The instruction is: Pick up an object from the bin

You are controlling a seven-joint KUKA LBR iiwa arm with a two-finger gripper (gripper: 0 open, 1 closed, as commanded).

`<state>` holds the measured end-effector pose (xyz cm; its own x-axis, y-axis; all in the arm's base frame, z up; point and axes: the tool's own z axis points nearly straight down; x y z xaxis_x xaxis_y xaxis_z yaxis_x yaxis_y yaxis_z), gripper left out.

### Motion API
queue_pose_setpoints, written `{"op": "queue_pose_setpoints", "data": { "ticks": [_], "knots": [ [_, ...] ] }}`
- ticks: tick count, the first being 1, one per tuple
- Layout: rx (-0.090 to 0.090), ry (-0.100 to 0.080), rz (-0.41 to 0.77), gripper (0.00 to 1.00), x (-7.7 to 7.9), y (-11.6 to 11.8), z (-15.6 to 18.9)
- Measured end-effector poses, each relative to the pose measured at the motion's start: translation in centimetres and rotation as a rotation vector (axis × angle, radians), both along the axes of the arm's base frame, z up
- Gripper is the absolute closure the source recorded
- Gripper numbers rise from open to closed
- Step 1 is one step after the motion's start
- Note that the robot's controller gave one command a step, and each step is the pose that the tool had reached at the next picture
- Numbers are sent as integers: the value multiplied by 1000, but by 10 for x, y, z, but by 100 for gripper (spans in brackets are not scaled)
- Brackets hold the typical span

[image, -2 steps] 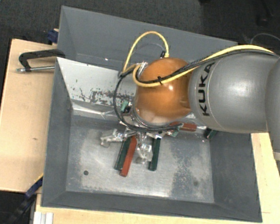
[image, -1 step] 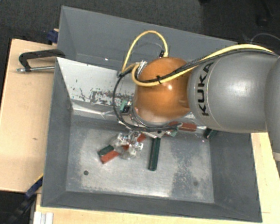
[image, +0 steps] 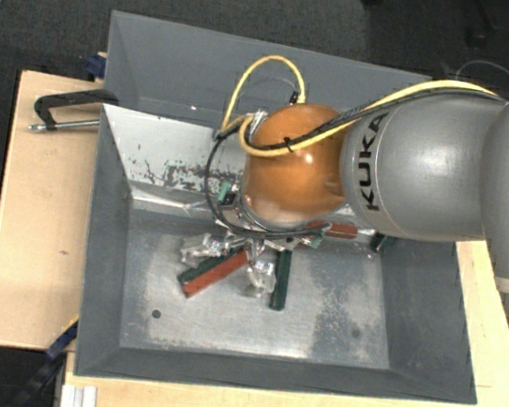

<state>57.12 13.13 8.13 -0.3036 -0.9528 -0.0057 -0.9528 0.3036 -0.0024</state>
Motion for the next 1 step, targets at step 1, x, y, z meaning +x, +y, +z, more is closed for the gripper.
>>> {"op": "queue_pose_setpoints", "data": {
  "ticks": [1],
  "knots": [
    [2,-2,77,0,10,53,-10]
  ]
}}
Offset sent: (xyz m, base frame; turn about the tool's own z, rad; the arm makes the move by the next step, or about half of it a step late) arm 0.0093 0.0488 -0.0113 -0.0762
